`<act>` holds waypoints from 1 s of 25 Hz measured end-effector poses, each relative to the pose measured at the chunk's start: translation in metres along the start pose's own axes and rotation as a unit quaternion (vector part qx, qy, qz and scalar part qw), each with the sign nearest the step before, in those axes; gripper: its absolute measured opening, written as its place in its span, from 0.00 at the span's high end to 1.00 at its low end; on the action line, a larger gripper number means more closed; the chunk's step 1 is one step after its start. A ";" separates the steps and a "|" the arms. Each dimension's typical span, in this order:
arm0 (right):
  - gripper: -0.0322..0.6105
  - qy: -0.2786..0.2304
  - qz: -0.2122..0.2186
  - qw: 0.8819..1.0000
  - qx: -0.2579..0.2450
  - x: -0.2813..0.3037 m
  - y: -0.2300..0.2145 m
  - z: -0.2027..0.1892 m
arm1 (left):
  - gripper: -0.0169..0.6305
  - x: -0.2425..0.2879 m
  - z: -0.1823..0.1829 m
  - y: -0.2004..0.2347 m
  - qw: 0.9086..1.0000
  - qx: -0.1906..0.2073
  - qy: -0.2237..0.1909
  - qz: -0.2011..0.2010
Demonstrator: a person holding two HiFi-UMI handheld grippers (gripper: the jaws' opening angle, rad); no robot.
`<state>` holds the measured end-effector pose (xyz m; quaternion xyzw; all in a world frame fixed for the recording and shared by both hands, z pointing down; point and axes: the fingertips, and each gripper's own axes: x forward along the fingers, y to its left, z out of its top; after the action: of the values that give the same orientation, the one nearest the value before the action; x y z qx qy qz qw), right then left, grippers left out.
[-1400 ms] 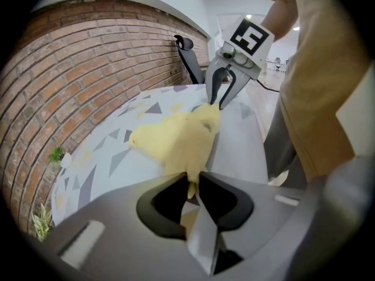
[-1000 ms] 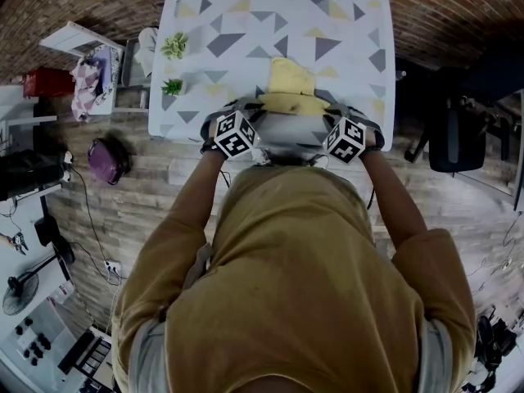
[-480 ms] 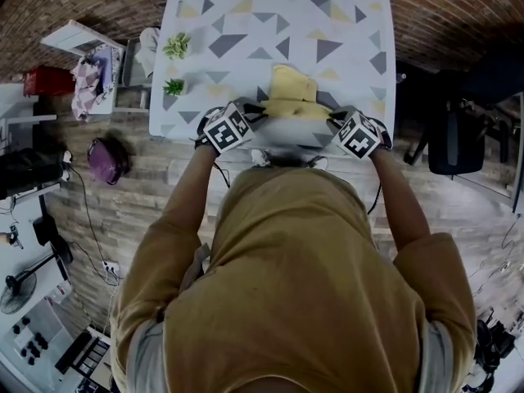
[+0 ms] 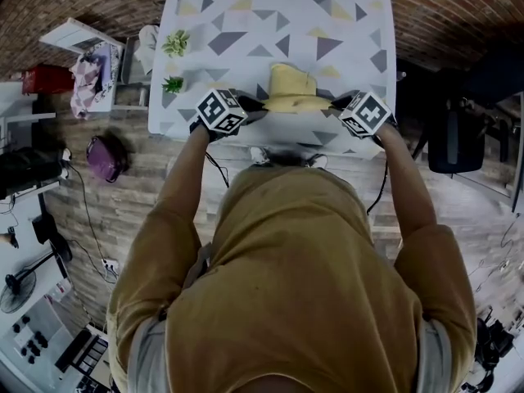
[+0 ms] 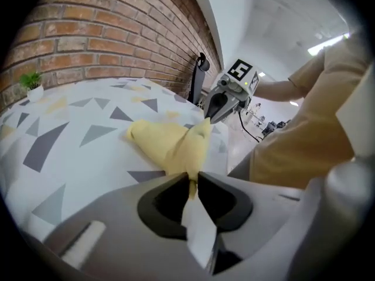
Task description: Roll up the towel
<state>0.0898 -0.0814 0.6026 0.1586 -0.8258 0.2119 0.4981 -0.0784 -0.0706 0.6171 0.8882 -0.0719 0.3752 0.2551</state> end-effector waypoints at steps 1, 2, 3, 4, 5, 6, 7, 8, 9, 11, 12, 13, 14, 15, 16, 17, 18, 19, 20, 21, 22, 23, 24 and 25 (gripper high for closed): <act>0.89 0.004 0.005 1.000 0.005 0.001 -0.003 0.001 | 0.80 0.000 0.001 0.002 1.000 -0.009 -0.001 -0.006; 0.89 0.007 0.012 1.000 0.012 0.002 -0.006 0.001 | 0.80 0.000 0.003 0.005 1.000 -0.018 -0.001 -0.013; 0.89 0.008 0.019 1.000 0.022 0.005 -0.009 0.000 | 0.80 0.000 0.004 0.007 0.999 -0.027 -0.001 -0.020; 0.89 0.009 0.027 0.999 0.031 0.007 -0.012 0.000 | 0.80 0.001 0.005 0.010 0.999 -0.037 -0.002 -0.028; 0.89 0.009 0.033 0.999 0.040 0.009 -0.015 0.001 | 0.80 0.001 0.006 0.012 0.998 -0.047 -0.004 -0.035; 0.89 0.010 0.038 0.998 0.048 0.010 -0.017 0.002 | 0.80 0.000 0.008 0.014 0.997 -0.059 -0.009 -0.041; 0.89 0.013 0.042 0.998 0.055 0.012 -0.019 0.003 | 0.80 -0.001 0.010 0.018 0.996 -0.072 -0.015 -0.045; 0.89 0.016 0.045 0.997 0.060 0.013 -0.021 0.004 | 0.80 -0.002 0.011 0.021 0.995 -0.084 -0.020 -0.047; 0.89 0.018 0.047 0.997 0.064 0.014 -0.023 0.005 | 0.80 -0.003 0.011 0.026 0.994 -0.096 -0.022 -0.047; 0.89 0.019 0.048 0.996 0.072 0.016 -0.027 0.007 | 0.80 -0.001 0.009 0.033 0.993 -0.111 -0.017 -0.043; 0.89 0.020 0.048 0.996 0.075 0.017 -0.029 0.008 | 0.80 -0.001 0.008 0.035 0.993 -0.114 -0.014 -0.041; 0.89 0.021 0.047 0.996 0.078 0.019 -0.032 0.009 | 0.80 0.000 0.009 0.038 0.992 -0.115 -0.012 -0.039; 0.89 0.022 0.045 0.995 0.081 0.020 -0.034 0.010 | 0.80 0.000 0.010 0.040 0.993 -0.116 -0.011 -0.035; 0.89 0.022 0.042 0.995 0.084 0.021 -0.037 0.011 | 0.80 0.000 0.011 0.044 0.993 -0.117 -0.011 -0.030; 0.89 0.022 0.039 0.995 0.087 0.022 -0.039 0.012 | 0.80 0.000 0.012 0.047 0.993 -0.116 -0.011 -0.022; 0.89 0.022 0.036 0.995 0.090 0.023 -0.041 0.012 | 0.80 0.001 0.013 0.051 0.993 -0.113 -0.011 -0.013; 0.89 0.023 0.033 0.995 0.093 0.025 -0.043 0.012 | 0.80 0.001 0.014 0.054 0.994 -0.108 -0.009 -0.003; 0.89 0.024 0.029 0.995 0.095 0.027 -0.044 0.011 | 0.80 0.002 0.015 0.057 0.995 -0.101 -0.006 0.009; 0.89 0.025 0.026 0.995 0.097 0.028 -0.044 0.009 | 0.80 0.003 0.015 0.059 0.995 -0.093 -0.005 0.022; 0.89 0.026 0.022 0.994 0.100 0.029 -0.045 0.008 | 0.80 0.003 0.016 0.061 0.996 -0.084 -0.003 0.036; 0.89 0.026 0.018 0.994 0.105 0.030 -0.046 0.006 | 0.78 0.003 0.016 0.062 0.996 -0.077 -0.002 0.049; 0.88 0.024 0.013 0.993 0.112 0.031 -0.048 0.005 | 0.78 0.004 0.016 0.063 0.996 -0.071 -0.001 0.061; 0.88 0.021 0.008 0.993 0.120 0.031 -0.050 0.005 | 0.76 0.004 0.016 0.064 0.995 -0.064 0.001 0.071; 0.88 0.017 0.002 0.992 0.126 0.031 -0.052 0.004 | 0.75 0.004 0.016 0.063 0.995 -0.057 0.001 0.081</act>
<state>0.0970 -0.1301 0.6387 0.2149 -0.7844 0.3175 0.4876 -0.0854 -0.1330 0.6357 0.8631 -0.1644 0.3913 0.2737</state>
